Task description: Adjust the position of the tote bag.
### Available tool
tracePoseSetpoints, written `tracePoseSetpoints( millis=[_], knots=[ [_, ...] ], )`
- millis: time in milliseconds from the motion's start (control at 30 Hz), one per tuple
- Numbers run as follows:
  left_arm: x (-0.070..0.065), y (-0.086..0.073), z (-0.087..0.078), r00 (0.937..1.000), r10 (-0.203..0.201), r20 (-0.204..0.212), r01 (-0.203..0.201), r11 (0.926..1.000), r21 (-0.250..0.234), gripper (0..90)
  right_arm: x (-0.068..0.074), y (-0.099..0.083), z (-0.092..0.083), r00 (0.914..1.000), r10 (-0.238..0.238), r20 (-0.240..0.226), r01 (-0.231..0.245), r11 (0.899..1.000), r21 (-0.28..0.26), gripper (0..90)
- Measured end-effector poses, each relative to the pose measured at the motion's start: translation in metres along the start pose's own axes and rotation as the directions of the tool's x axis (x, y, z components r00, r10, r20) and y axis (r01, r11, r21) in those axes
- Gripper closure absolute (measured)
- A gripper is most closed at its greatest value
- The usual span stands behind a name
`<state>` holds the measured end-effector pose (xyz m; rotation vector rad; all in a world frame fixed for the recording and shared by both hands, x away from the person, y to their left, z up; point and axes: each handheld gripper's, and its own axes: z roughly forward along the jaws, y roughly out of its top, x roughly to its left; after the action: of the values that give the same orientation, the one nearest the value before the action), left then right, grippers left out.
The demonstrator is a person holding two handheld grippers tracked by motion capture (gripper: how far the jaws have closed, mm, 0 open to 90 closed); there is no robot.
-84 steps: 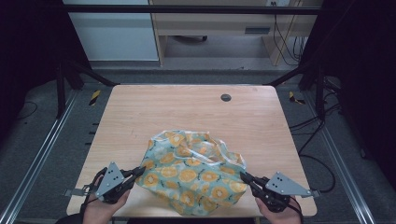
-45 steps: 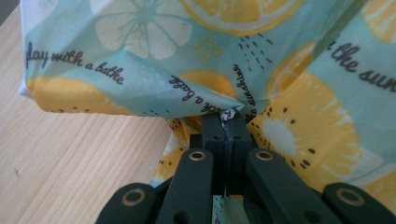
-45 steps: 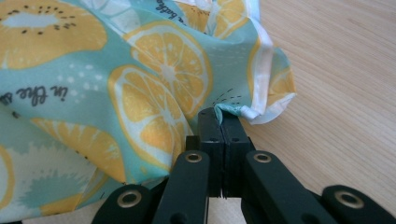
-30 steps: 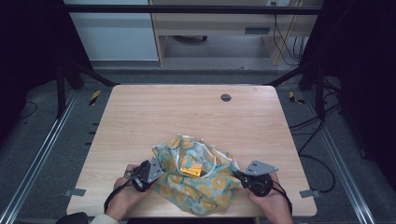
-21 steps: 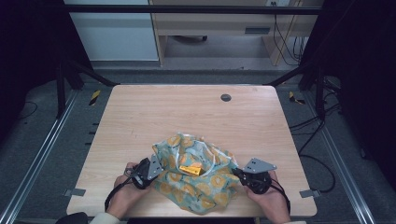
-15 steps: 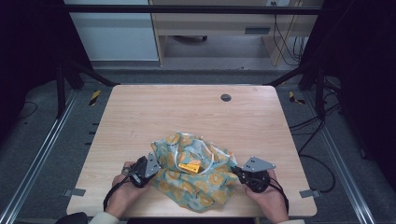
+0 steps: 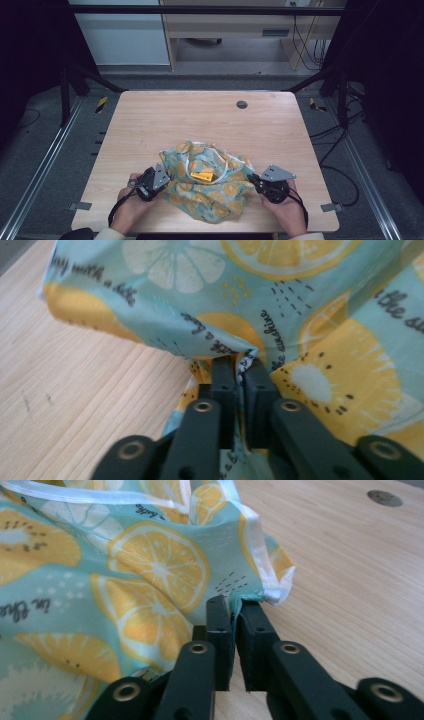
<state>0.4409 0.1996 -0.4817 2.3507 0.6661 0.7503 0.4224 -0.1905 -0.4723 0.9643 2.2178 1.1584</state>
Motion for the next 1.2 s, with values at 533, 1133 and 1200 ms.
tracePoseSetpoints(
  millis=[533,1133,1200],
  knots=[
    [0.007,-0.005,-0.039,0.9839,-0.177,-0.022,0.173,0.9778,-0.118,39.6,0.008,0.015,-0.038,0.9964,0.053,0.067,-0.048,0.996,-0.076,29.1],
    [0.010,-0.004,-0.042,0.9790,-0.202,-0.029,0.197,0.9713,-0.134,32.9,-0.005,0.087,0.043,0.9958,0.079,-0.047,-0.071,0.986,0.150,61.7],
    [0.010,-0.004,-0.042,0.9777,-0.208,-0.028,0.203,0.9697,-0.137,33.0,-0.002,0.090,0.048,0.9965,0.068,-0.049,-0.059,0.985,0.164,77.4]
  ],
)
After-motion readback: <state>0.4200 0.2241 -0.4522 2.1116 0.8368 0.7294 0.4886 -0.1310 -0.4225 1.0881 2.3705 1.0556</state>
